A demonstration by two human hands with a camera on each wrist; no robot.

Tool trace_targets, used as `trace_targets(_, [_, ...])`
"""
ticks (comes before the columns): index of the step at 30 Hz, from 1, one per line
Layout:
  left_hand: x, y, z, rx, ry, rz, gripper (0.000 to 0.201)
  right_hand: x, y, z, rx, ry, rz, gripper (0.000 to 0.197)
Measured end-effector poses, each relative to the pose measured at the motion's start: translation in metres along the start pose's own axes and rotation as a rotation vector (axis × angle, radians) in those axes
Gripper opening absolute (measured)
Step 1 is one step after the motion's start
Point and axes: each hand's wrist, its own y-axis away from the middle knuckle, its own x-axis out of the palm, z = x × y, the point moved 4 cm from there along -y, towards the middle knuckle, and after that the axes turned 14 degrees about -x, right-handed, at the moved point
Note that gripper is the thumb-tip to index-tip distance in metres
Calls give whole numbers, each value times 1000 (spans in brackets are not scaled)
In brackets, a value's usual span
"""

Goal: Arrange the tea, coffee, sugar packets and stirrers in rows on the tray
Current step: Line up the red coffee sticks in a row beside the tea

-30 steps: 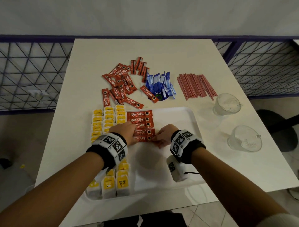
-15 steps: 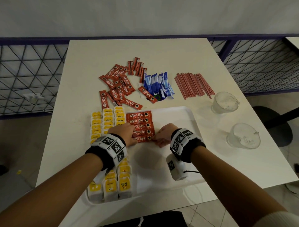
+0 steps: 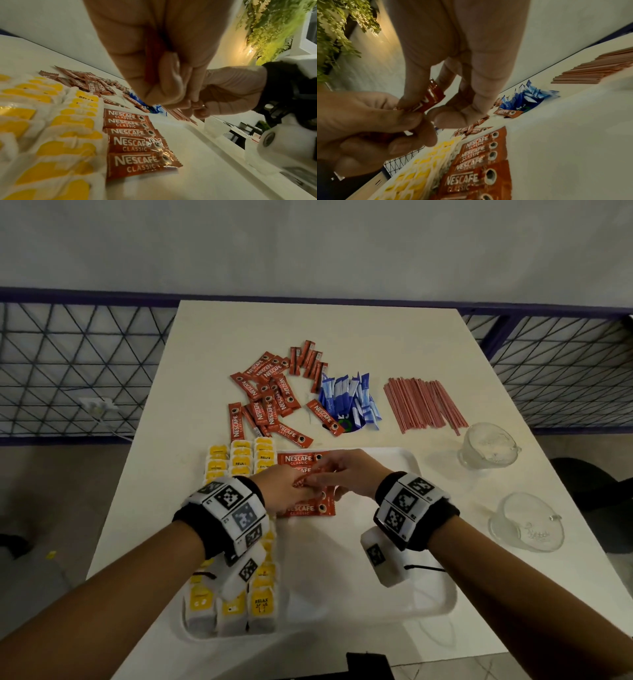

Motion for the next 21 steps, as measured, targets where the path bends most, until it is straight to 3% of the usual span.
trace_targets(3, [-5, 1, 7, -23, 132, 35, 21, -7, -6, 1, 11, 26, 21, 11])
trace_targets(7, [-13, 2, 23, -50, 457, 48, 24, -16, -8, -2, 39, -32, 44, 14])
trace_targets(12, [-20, 2, 32, -107, 922, -83, 17, -14, -7, -1, 25, -24, 100, 13])
trace_targets(15, [-16, 2, 27, -100, 1080, -166, 17, -7, -8, 0, 0, 44, 131, 21])
trace_targets(18, [-6, 2, 21, -76, 1110, -163, 9, -1, -8, -1, -12, 6, 112, 25])
trace_targets(21, [1, -1, 20, -94, 923, -216, 4, 4, -8, -6, -15, -36, 143, 23])
